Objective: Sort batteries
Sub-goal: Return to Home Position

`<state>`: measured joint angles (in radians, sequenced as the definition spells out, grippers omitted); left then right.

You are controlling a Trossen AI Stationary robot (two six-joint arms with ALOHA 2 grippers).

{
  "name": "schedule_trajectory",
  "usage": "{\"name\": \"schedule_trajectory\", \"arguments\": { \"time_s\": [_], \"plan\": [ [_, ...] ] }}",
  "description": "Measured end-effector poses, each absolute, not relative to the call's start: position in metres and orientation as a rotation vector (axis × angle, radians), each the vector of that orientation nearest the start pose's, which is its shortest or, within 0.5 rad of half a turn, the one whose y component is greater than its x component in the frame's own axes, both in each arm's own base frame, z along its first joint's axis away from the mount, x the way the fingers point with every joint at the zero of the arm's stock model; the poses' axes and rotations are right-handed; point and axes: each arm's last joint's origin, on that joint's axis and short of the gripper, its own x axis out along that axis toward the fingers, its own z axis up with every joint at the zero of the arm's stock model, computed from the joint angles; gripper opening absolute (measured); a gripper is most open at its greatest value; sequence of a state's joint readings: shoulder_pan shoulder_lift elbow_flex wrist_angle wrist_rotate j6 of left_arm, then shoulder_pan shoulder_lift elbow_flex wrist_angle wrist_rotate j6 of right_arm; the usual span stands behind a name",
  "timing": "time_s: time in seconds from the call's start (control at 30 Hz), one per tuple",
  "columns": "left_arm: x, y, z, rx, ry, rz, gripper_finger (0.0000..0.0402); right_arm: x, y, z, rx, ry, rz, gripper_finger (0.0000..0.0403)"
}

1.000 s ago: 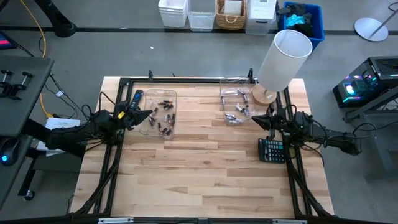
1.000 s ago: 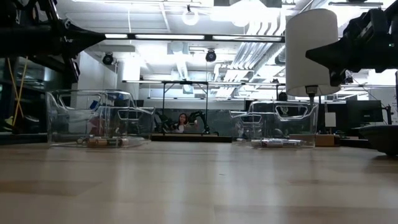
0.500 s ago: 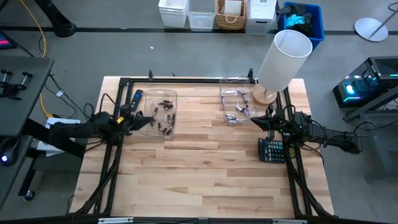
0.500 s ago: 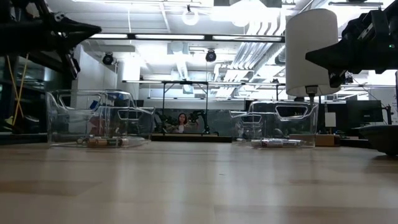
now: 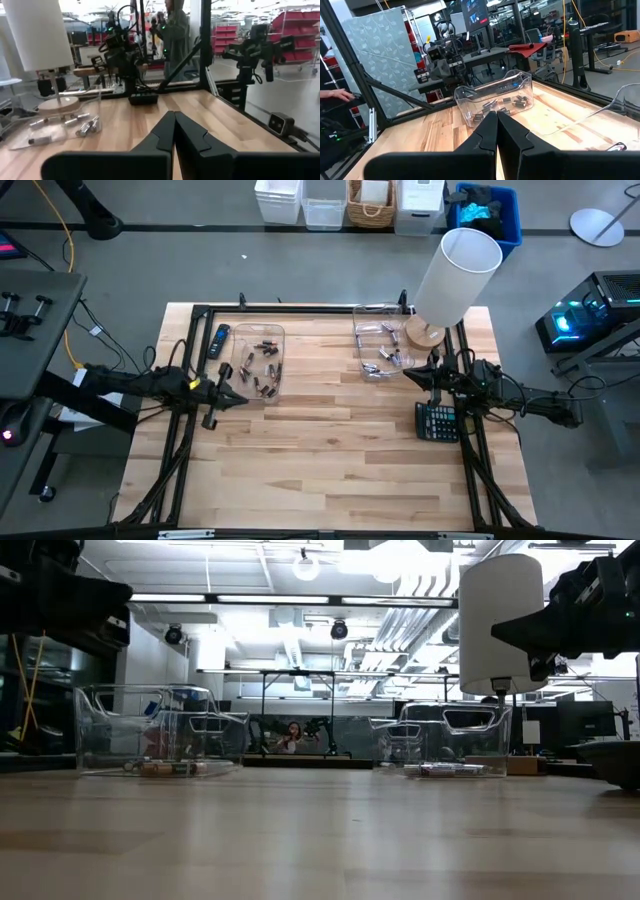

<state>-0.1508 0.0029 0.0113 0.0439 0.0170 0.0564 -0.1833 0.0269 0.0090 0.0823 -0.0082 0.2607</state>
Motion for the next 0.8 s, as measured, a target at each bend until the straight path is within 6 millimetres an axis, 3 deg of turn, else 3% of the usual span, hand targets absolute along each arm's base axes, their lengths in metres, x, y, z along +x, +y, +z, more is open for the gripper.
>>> {"name": "schedule_trajectory", "arguments": {
  "time_s": [0.8],
  "plan": [
    [0.0961,-0.0137,0.1710,0.053,-0.052,-0.151,0.0000,0.0972,-0.0178,0.1660,0.260,-0.022,-0.174,0.0000]
  ]
}}
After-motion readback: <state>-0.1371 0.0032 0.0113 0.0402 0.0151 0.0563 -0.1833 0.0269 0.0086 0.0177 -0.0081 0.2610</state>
